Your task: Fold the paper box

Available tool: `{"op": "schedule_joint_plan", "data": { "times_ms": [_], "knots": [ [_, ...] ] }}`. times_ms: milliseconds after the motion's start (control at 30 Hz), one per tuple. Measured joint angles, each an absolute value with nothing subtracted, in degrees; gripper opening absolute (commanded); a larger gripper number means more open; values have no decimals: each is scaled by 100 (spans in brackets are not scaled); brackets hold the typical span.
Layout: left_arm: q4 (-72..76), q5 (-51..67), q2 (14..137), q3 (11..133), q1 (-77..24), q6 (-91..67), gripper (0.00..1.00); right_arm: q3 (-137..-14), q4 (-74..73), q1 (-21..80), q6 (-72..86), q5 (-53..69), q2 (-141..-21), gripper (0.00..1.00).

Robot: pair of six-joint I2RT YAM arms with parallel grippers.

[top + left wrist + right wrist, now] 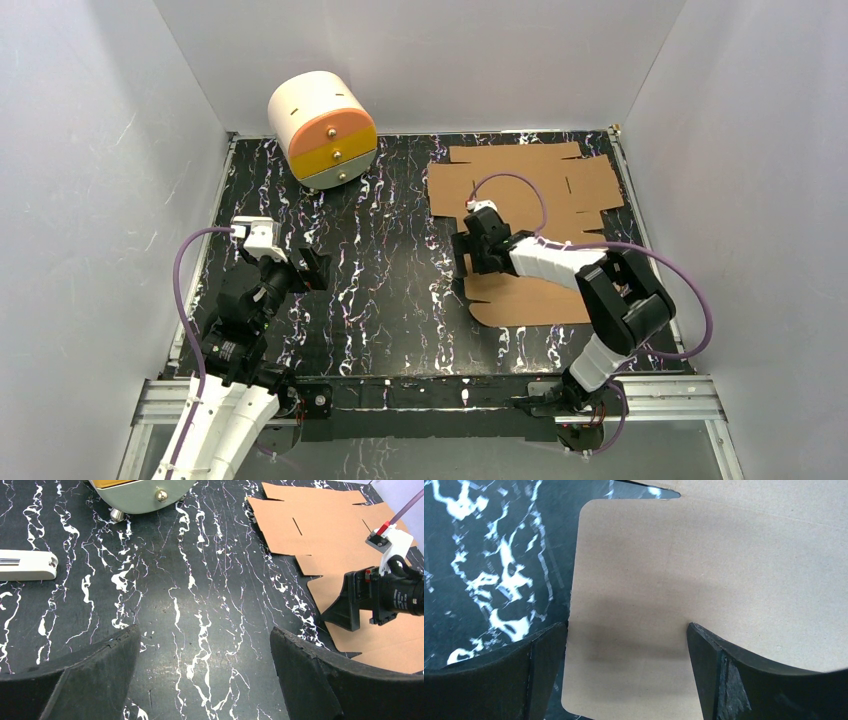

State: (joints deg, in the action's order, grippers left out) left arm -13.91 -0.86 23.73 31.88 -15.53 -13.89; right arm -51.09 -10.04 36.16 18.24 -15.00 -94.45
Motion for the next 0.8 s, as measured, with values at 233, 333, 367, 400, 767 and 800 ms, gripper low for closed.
{"op": "schedule_joint_plan", "data": {
  "times_ms": [233,333,367,400,767,800],
  "knots": [
    [-1393,-89,2368,3188,-1553,-1393,98,-4965,-1052,4451,2440,-1461,-9238,99],
    [-1396,-89,2368,3188,-1553,-1396,97,-4971,-1044,4880,2707,-1420,-9227,99],
    [-1398,-89,2368,3188,-1553,-1398,97,-4982,-1039,5000,2779,-1413,-9229,99],
    [-1398,-91,2366,3188,-1553,-1400,97,-5004,-1046,5140,2871,-1400,-9231,99],
    [-1428,-121,2390,3188,-1553,-1450,97,-6069,-1133,6587,3262,-978,-10071,99],
    [-1435,-130,2399,3188,-1553,-1457,97,-6128,-1160,6661,3249,-884,-10103,99]
  ]
}}
